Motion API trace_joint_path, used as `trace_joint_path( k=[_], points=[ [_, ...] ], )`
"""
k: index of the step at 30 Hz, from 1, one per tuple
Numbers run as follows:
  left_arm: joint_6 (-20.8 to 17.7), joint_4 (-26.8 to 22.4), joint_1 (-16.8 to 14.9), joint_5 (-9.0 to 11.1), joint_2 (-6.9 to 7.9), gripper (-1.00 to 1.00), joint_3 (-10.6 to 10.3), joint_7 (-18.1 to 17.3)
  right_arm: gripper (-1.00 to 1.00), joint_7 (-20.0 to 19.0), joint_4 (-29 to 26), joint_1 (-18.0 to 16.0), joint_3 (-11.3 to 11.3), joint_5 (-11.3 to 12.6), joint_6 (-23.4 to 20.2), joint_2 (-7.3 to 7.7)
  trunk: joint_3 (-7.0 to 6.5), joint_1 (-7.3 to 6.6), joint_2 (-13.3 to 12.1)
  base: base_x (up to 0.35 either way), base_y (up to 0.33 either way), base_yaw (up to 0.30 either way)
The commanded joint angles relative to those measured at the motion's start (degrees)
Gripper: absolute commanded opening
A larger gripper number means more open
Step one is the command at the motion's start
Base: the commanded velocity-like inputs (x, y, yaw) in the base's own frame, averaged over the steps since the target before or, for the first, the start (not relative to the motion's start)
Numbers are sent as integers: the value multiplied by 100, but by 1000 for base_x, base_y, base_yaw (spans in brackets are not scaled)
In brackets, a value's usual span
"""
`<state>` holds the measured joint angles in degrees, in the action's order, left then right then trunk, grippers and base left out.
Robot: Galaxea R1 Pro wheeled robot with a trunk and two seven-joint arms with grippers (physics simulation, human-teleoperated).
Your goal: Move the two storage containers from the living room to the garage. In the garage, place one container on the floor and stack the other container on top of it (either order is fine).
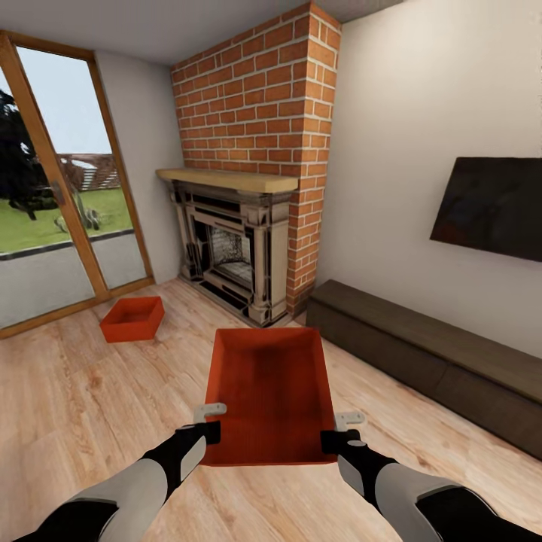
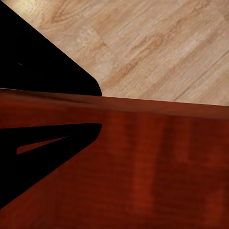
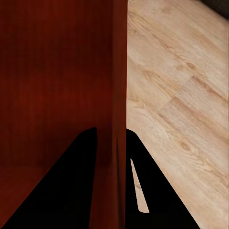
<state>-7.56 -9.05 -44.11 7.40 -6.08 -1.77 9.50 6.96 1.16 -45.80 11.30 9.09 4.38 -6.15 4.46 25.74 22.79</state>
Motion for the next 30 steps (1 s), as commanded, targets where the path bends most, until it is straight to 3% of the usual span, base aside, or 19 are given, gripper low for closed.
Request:
trace_joint_path(
  k=[1,30],
  points=[
    [-35,-36,-4,-90,46,-100,28,236,-100,465,34,-5,-14,146,36,0,3,4,13,0,0,0],
    [-35,-27,-4,-90,63,-100,28,236,-100,462,34,-5,-14,146,36,0,-263,4,13,0,0,0]
  ],
)
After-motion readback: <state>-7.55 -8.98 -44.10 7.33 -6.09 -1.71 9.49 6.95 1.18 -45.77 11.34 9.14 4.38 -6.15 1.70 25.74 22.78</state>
